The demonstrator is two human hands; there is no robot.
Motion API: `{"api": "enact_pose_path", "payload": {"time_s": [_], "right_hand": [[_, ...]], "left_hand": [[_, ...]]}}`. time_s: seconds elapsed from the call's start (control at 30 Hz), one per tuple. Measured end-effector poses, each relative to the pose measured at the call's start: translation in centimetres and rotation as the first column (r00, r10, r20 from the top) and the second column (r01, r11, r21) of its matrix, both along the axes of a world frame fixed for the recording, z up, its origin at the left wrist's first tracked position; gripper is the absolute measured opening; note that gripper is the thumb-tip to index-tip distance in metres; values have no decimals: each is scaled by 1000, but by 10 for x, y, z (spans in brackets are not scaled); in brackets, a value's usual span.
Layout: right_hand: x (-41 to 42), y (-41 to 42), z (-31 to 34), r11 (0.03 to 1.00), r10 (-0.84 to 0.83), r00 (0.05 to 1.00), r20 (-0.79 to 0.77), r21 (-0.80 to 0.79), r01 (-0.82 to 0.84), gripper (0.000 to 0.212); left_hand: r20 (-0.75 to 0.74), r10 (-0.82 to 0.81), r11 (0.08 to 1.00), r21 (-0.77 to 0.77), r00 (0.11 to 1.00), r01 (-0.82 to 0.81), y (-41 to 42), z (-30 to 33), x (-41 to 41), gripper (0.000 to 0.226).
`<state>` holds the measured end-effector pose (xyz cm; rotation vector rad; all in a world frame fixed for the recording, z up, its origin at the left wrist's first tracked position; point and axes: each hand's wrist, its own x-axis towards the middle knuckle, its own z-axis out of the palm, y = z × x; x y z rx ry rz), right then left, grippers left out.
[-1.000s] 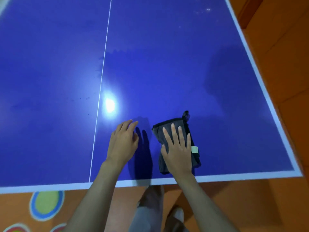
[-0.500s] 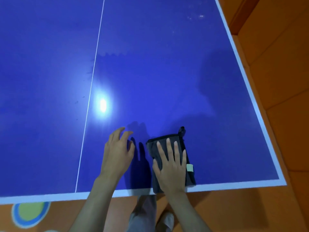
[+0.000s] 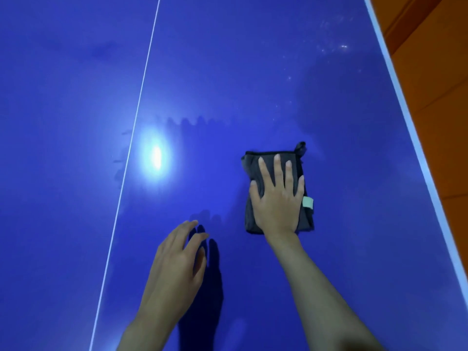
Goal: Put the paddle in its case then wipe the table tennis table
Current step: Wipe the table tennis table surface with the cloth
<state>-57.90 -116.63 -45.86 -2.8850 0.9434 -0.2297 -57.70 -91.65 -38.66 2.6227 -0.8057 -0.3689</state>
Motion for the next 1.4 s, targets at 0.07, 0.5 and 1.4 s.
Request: {"api": "enact_pose_path", "payload": {"time_s": [0.07,0.5,1.4], "right_hand": [[33,-19,0,1000,10,1000,14,-5,-10,61],[72,-59,-1,989,142,988,62,35,-144,60],[-388,151,9,986,149,978,-148,94,-136,67]], "left_hand": [[-2,17,1000,-13,1000,-17,-7,-1,14,32],[35,38,999,-40,999,-36,-22,6,10,29],[47,36,999,-21,998,-36,32,14,-226,24]]}}
